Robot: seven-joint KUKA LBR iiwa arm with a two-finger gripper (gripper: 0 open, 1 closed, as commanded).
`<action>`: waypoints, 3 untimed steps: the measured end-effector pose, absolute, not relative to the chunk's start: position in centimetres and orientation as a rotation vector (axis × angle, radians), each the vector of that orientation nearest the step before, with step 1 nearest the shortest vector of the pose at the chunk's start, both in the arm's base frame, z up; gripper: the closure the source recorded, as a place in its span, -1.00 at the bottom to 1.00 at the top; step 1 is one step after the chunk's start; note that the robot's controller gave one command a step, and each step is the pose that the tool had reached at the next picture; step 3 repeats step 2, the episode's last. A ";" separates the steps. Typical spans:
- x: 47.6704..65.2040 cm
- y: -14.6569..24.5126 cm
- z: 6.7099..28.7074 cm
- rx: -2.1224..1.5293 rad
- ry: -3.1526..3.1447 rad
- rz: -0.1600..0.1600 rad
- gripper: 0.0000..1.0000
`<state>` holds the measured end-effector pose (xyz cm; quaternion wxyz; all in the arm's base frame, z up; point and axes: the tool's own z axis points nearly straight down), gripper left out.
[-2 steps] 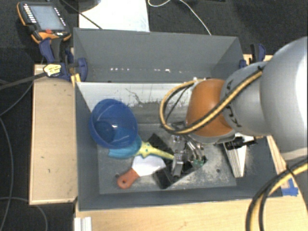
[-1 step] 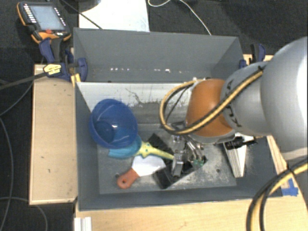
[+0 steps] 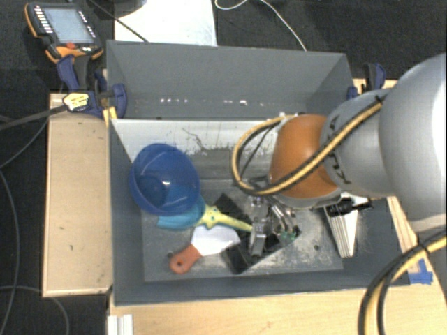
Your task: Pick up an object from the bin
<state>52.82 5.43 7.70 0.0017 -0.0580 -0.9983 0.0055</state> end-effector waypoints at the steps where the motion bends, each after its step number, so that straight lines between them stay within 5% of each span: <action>1: 52.8 5.4 7.7 -0.179 -3.133 0.017 1.00; 3: 52.8 5.4 7.7 -0.185 -3.133 0.017 1.00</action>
Offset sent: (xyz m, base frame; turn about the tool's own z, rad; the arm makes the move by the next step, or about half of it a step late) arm -0.0052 0.0084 0.0083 0.3321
